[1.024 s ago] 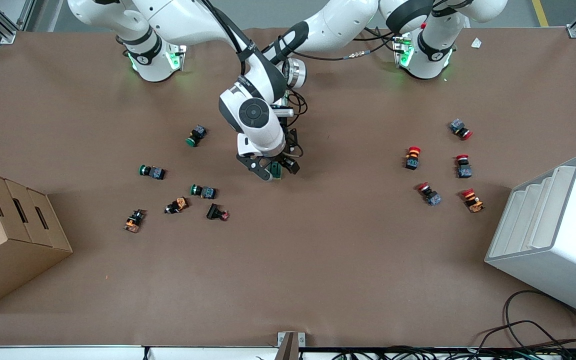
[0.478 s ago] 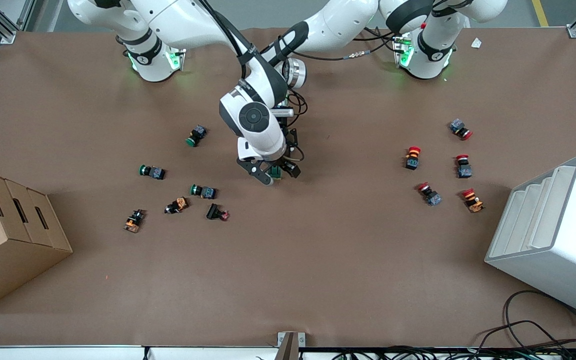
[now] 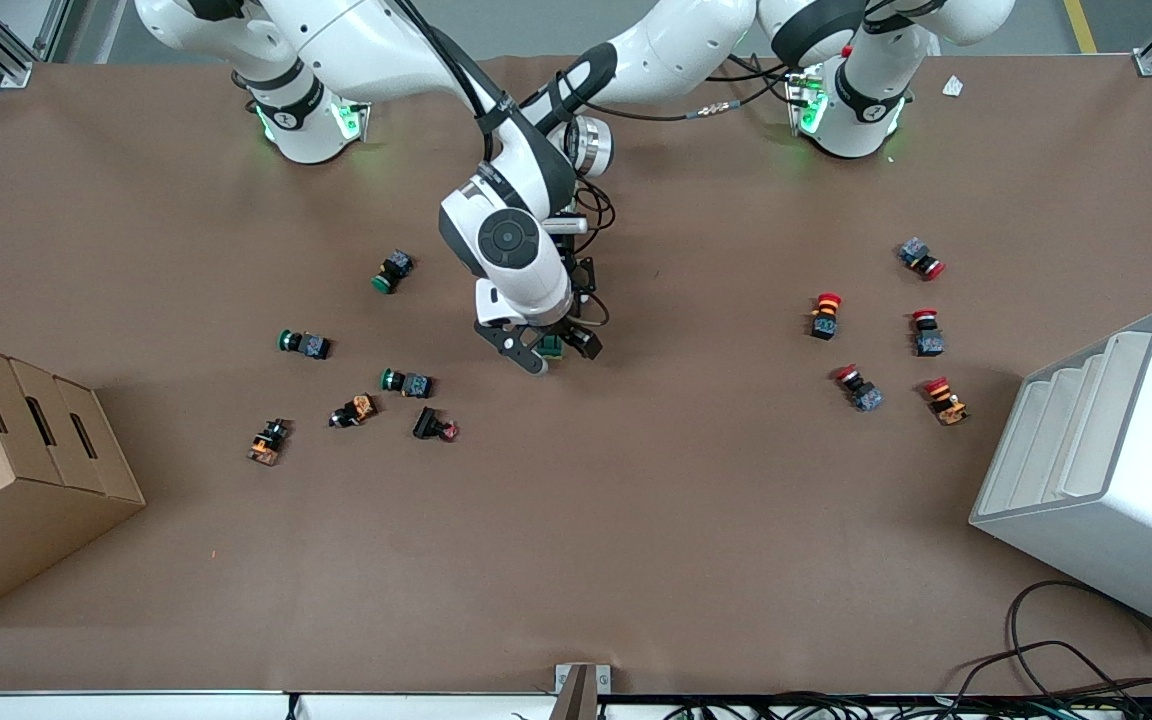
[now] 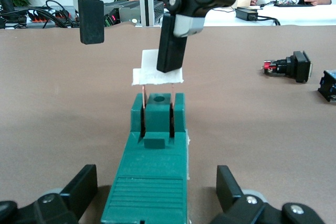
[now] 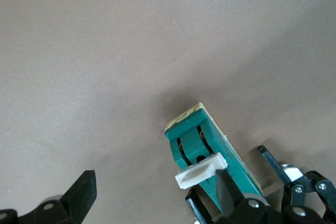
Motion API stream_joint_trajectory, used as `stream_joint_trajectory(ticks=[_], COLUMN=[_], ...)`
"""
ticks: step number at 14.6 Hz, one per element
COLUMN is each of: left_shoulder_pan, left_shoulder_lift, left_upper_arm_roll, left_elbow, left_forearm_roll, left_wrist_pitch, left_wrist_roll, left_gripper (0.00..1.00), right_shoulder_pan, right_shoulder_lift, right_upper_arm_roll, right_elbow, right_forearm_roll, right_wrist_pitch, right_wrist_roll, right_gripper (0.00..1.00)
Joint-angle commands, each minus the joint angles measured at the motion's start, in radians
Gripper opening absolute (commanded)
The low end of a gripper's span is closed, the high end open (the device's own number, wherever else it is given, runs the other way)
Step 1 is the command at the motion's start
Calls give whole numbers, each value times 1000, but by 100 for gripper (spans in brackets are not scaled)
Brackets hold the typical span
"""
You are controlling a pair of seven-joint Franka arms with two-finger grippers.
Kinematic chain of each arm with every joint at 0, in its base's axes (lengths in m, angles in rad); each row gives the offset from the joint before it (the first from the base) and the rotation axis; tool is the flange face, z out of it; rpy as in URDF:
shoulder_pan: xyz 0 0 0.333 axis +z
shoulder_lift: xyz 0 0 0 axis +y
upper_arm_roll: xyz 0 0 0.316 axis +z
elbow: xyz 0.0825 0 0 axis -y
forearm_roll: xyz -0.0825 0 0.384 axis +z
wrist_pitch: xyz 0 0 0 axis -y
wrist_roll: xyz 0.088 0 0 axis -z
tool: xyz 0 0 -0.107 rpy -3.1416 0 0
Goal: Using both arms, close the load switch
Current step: 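Press the white lever over to the switch's other side with the right gripper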
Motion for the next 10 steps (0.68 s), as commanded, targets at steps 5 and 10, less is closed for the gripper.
stream_joint_trajectory(ticks=[5,10], left_shoulder_pan=[-3,-3], left_shoulder_lift=[66,66], left_upper_arm_roll=[9,9], left_elbow=[31,31], left_forearm_roll=[6,6], left_wrist_pitch=[27,27], left_wrist_roll=[-2,-1], left_gripper=[99,99], right_shoulder_pan=[-9,-12], right_shoulder_lift=[101,111], right_upper_arm_roll=[12,10], right_elbow=[109,118], right_forearm_roll=[6,5], right_wrist_pitch=[14,16], right_wrist_roll=[-10,-16], right_gripper=[100,100])
